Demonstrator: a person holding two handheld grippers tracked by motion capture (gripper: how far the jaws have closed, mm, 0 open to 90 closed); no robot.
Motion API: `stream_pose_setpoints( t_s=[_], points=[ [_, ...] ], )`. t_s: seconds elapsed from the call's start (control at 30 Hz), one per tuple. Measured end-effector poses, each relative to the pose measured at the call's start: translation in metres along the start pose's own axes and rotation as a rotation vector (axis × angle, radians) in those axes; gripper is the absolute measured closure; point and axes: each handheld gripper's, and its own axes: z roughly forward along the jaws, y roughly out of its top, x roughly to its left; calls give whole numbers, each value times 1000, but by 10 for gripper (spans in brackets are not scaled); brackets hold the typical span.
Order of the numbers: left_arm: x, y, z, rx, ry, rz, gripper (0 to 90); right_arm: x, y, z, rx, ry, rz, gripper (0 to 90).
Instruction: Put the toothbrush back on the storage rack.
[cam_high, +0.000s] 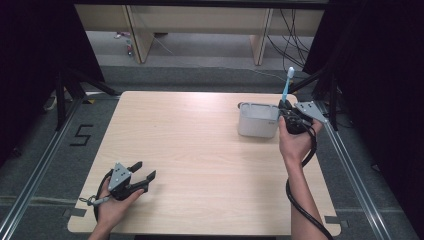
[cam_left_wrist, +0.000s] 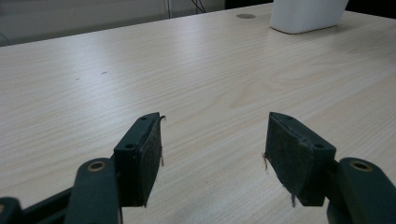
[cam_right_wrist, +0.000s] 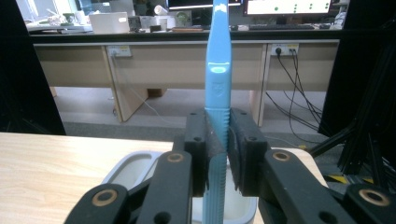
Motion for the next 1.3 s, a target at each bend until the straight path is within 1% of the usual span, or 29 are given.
stream_pose_setpoints(
  t_s=[0.07, 0.1, 0.17, 0.2, 0.3, 0.33, 0.37, 0.4, 0.47, 0.53, 0.57, 0.6, 0.63, 0.67, 0.7, 0.77, 0.8, 0.87, 0.93, 0.97, 1.0, 1.03, 1.07, 1.13, 1.17, 1.2, 1.23, 1.27, 1.3],
  points=[
    [0, 0, 0, 0, 0, 1, 357, 0, 3, 1, -4, 4, 7, 787],
    [0, 0, 0, -1, 0, 0, 358, 0, 3, 1, -12, -6, 11, 787],
    [1, 0, 1, -12, -6, -3, 358, -2, 5, 3, -18, -9, 3, 787],
    [1, 0, 1, -12, -5, -3, 358, -2, 6, 4, -15, -9, 9, 787],
    [0, 0, 0, 0, 0, -1, 358, -3, 7, 7, -18, -13, -1, 787],
    [0, 0, 0, -1, -1, -1, 358, -4, 7, 7, -7, -12, -3, 787],
    [0, 0, 0, -1, -1, -1, 358, -3, 6, 8, -9, -12, 8, 787],
    [0, 0, 0, -8, -4, -2, 358, -4, 6, 10, -11, -15, 0, 787],
    [1, 0, 1, -12, -7, -3, 358, -5, 5, 12, -6, -19, 9, 787],
    [0, 0, 0, -1, -1, 0, 358, -5, 3, 15, 0, -21, 1, 787],
    [0, 0, 0, -1, -1, 0, 358, -6, 3, 16, 0, -21, 5, 787],
    [0, 0, 0, -1, -1, 1, 358, -7, 3, 17, 8, -16, -1, 786],
    [0, 0, 0, -1, -2, 0, 358, -7, 3, 18, 4, -24, 6, 786],
    [0, 0, 0, -1, -2, -1, 359, -6, 3, 18, 12, -29, 20, 786],
    [0, 0, 0, -1, -1, -1, 359, -8, 3, 20, 8, -29, 3, 786],
    [0, 0, 0, -1, -1, -1, 359, -7, 3, 22, 14, -27, 15, 786],
    [0, 0, 0, -1, -1, 0, 359, -8, 3, 23, 8, -24, 3, 786],
    [0, 0, 0, -1, -1, 0, 359, -8, 2, 26, 18, -28, 19, 786],
    [1, 0, 0, -13, -7, -3, 358, -10, 1, 28, 20, -24, -1, 786],
    [1, 0, 0, -12, -7, -3, 359, -11, 1, 30, 19, -27, -4, 786],
    [1, 0, 1, -12, -7, -3, 359, -10, 1, 30, 26, -33, 8, 786],
    [1, 0, 0, -11, -8, -3, 358, -12, 0, 32, 16, -32, -6, 786],
    [1, -1, 1, -14, -8, -3, 359, -11, 0, 33, 22, -34, 13, 786],
    [1, -1, 1, -14, -9, -3, 359, -12, -2, 35, 29, -36, 1, 786],
    [1, 0, 1, -13, -8, -3, 359, -11, -2, 36, 36, -37, 23, 786],
    [1, 0, 1, -12, -8, -3, 359, -11, -2, 36, 48, -37, 29, 786],
    [0, 0, 0, -14, -9, -3, 359, -12, -3, 38, 37, -38, 16, 786],
    [0, 0, 0, -13, -9, -2, 358, -14, -2, 38, 40, -38, -4, 786],
    [0, 0, 1, -12, -8, -2, 359, -14, -3, 39, 41, -34, -2, 786]
  ],
)
